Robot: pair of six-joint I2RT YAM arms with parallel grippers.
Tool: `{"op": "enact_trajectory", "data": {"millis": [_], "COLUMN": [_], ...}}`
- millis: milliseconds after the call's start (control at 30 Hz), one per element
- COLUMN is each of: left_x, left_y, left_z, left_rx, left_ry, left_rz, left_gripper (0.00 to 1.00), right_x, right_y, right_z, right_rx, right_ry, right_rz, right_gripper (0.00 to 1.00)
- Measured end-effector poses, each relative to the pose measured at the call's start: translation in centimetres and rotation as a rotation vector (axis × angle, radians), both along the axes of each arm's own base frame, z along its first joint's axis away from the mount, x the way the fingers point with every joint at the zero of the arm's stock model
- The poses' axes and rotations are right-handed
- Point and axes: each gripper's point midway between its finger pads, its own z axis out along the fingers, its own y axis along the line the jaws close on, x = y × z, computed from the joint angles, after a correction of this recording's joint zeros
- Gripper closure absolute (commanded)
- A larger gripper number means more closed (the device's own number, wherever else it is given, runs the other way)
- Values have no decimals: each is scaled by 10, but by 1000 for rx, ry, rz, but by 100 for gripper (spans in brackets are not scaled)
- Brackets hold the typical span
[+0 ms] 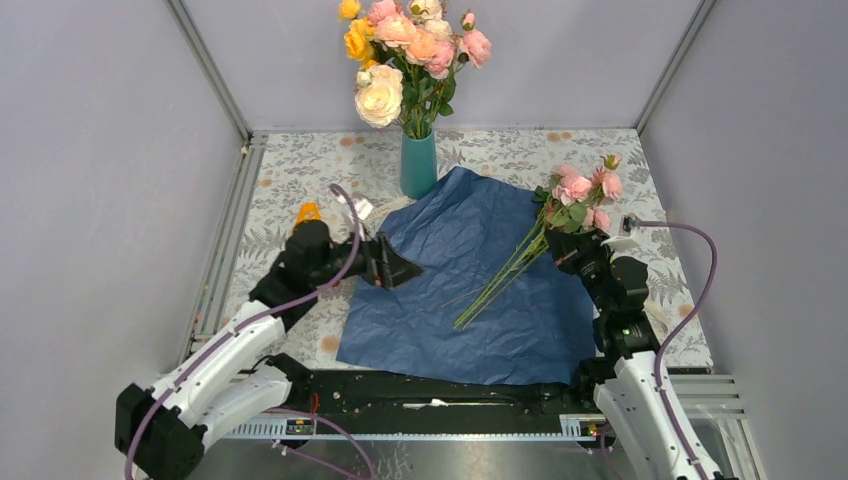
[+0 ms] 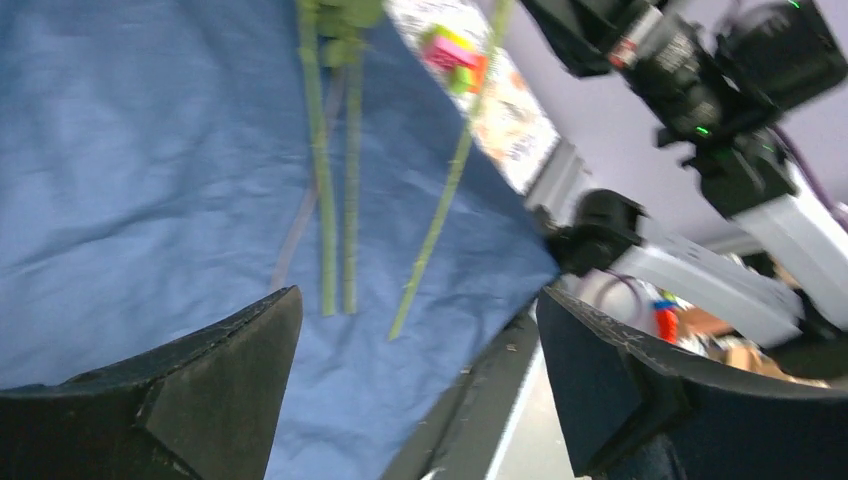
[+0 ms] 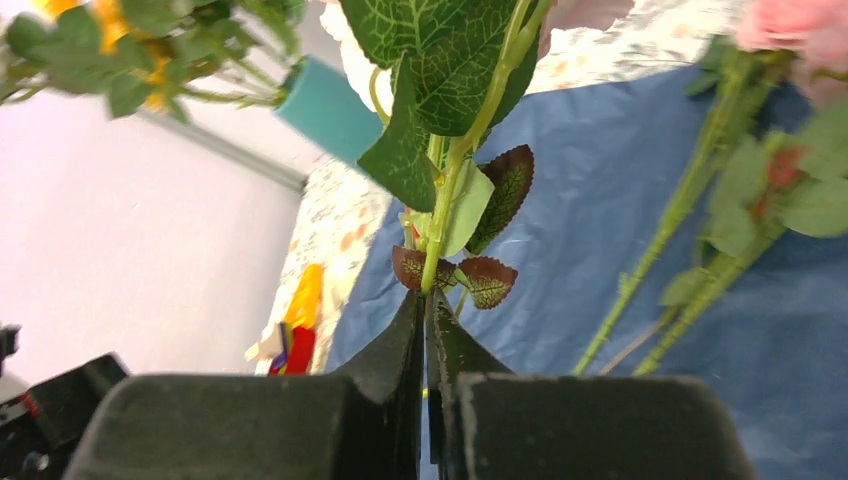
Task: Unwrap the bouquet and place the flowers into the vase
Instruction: Insert the fake flower into the vase.
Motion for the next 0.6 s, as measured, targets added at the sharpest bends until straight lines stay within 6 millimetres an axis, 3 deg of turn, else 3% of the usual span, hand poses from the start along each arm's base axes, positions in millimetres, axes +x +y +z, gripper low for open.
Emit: {"op": "enact_trajectory", "data": {"millis": [167, 367, 600], "left_x": [-34, -40, -45], "left_y": [-64, -107, -119], "left_z": [12, -6, -12], "left_rx": [-88, -94, -85], "left_ry": [7, 72, 86], "left_rz": [-185, -242, -238], "left_gripper": [10, 20, 85], "right_x": [-10, -29, -36], "right_y": [43, 99, 131], "right_z": [41, 83, 92], "right_rx": [-1, 18, 20], "right_ry": [-105, -209, -230], "right_rz": [166, 368, 469], "right_gripper": [100, 100, 100]}}
